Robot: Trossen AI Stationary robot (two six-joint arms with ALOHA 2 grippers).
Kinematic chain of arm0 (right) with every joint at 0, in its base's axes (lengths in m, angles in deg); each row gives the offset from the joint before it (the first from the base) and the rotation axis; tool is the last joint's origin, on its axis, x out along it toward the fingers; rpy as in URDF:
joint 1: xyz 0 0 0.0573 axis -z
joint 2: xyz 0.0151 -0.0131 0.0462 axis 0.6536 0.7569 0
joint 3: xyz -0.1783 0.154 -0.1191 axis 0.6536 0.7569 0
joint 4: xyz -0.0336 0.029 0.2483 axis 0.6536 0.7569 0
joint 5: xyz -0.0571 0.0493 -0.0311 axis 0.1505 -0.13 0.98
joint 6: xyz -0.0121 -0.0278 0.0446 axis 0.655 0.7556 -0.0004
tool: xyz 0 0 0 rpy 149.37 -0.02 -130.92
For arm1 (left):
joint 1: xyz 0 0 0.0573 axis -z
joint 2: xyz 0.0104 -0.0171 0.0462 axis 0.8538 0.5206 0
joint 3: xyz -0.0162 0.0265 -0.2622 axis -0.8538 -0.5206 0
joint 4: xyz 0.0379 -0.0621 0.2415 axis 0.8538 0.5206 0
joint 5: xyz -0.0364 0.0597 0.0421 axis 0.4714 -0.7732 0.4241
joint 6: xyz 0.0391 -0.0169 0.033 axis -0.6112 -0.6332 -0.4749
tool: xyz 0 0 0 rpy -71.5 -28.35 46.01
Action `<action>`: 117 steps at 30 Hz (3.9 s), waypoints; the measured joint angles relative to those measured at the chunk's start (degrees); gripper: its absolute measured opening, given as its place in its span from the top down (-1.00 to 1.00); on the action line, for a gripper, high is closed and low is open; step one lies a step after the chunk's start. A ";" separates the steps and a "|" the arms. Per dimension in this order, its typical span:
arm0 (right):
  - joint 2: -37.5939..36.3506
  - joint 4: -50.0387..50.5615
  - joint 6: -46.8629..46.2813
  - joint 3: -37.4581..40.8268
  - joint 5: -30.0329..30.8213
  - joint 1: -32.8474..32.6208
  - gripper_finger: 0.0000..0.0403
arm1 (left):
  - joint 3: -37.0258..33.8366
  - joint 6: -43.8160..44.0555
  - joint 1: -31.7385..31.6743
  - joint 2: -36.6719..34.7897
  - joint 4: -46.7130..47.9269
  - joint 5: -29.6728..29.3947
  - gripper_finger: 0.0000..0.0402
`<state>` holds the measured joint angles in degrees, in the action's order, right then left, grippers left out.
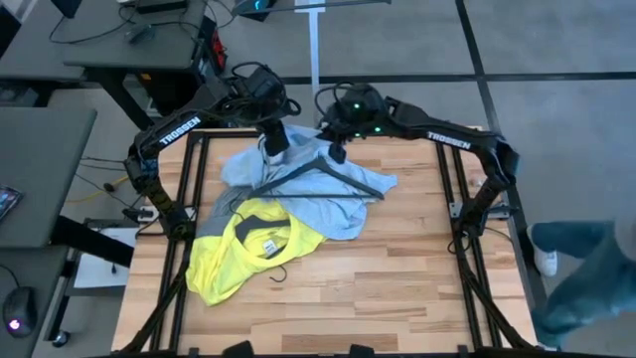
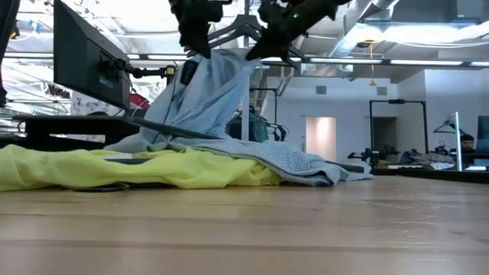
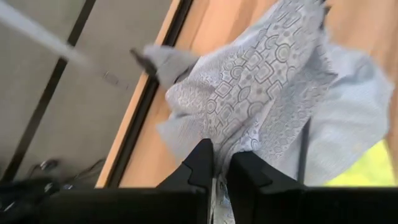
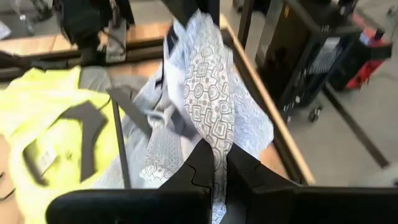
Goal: Hang clothes
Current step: Hang the blue shirt on the black hanger
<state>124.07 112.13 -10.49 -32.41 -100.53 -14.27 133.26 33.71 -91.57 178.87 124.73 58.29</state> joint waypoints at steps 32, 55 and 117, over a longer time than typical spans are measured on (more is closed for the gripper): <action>0.31 9.63 2.47 0.13 -1.27 2.52 1.00 | -33.84 8.65 -13.59 -7.32 -20.67 17.49 0.21; 0.31 8.31 2.32 0.13 -1.29 2.50 1.00 | -45.88 18.13 -8.52 -5.36 -43.86 4.39 0.21; -3.26 10.59 2.18 0.11 -10.40 5.51 1.00 | -31.67 4.10 -15.79 11.85 -30.09 35.59 0.85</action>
<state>120.82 122.72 -8.31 -32.30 -110.93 -8.76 101.59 37.81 -107.36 190.72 94.64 93.88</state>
